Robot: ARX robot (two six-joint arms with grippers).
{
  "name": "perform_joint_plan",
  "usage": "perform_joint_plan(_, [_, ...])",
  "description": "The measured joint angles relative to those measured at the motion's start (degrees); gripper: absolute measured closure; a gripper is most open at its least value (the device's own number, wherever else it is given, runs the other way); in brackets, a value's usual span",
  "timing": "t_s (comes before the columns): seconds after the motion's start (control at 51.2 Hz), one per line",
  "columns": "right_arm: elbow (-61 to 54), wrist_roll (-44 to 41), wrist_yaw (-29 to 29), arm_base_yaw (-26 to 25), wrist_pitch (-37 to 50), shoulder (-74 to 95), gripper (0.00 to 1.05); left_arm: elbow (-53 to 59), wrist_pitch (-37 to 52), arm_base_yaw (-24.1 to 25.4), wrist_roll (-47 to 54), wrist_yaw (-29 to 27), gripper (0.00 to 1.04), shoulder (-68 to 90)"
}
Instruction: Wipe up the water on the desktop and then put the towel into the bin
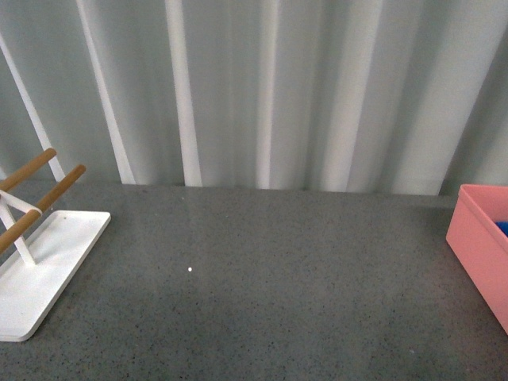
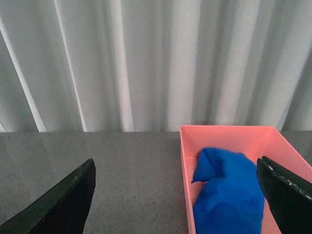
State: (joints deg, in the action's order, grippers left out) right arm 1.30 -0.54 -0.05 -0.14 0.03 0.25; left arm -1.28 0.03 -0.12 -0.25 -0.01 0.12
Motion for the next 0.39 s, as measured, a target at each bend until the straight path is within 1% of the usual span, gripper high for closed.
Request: perform_joint_plan(0.39, [0.0, 0.0, 0.0, 0.0, 0.0, 0.0, 0.07, -0.02, 0.0, 0.0, 0.0, 0.0, 0.07, 0.0])
